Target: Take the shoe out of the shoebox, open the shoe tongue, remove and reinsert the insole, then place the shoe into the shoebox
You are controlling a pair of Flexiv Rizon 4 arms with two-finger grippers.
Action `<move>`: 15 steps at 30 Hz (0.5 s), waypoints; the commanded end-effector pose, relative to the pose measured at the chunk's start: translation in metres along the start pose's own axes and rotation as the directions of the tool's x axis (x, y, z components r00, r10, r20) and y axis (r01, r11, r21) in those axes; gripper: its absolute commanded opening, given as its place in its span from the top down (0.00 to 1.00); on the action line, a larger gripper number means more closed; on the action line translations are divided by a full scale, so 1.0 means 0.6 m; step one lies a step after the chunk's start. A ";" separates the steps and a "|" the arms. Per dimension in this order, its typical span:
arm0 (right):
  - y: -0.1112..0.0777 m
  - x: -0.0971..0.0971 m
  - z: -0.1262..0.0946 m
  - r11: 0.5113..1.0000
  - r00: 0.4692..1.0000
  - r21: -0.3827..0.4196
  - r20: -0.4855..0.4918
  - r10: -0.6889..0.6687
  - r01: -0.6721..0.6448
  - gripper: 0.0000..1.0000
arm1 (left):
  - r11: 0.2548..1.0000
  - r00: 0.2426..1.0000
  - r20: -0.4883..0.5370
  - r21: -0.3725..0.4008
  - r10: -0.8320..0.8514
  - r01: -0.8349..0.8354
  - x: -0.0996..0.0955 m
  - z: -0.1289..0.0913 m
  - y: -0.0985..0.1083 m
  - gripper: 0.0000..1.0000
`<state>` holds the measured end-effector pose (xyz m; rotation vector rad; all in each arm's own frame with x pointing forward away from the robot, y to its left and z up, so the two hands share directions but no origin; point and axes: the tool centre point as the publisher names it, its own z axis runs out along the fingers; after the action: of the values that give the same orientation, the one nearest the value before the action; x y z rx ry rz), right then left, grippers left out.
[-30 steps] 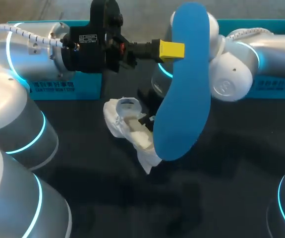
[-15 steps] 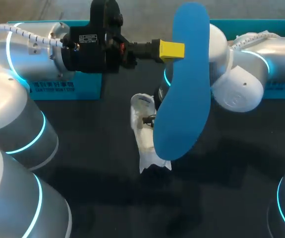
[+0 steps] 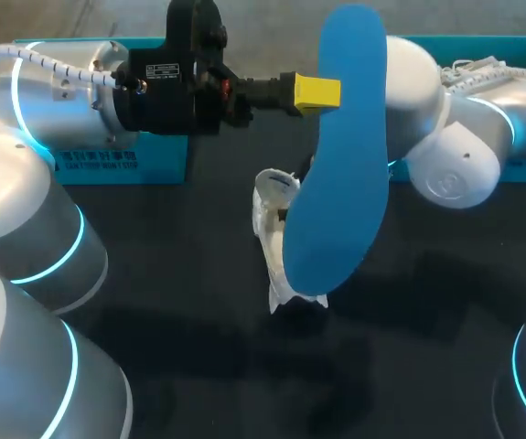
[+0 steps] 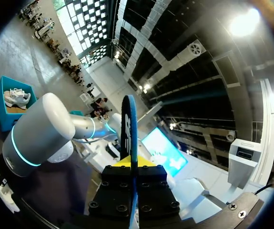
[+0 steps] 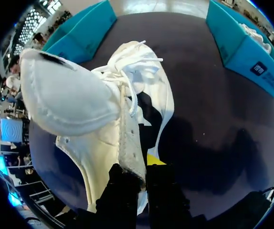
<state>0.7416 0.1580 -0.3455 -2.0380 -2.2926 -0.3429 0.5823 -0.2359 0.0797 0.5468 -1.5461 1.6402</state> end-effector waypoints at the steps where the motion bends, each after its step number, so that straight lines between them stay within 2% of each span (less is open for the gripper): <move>1: 0.007 -0.005 0.021 1.000 1.000 0.009 -0.019 -0.005 0.005 1.00 | 1.000 1.000 0.001 0.001 -0.001 0.001 -0.001 0.003 0.002 1.00; 14: 0.013 -0.020 0.064 1.000 0.997 0.015 -0.083 -0.010 0.011 1.00 | 1.000 1.000 0.001 0.001 -0.001 0.001 -0.001 0.003 0.002 1.00; 15: 0.013 -0.021 0.064 1.000 0.996 0.016 -0.090 -0.004 0.005 0.96 | 1.000 1.000 0.001 0.001 -0.001 0.001 -0.001 0.003 0.002 1.00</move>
<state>0.7553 0.1561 -0.3799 -1.9805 -2.2581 -0.3819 0.5823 -0.2359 0.0797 0.5469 -1.5461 1.6402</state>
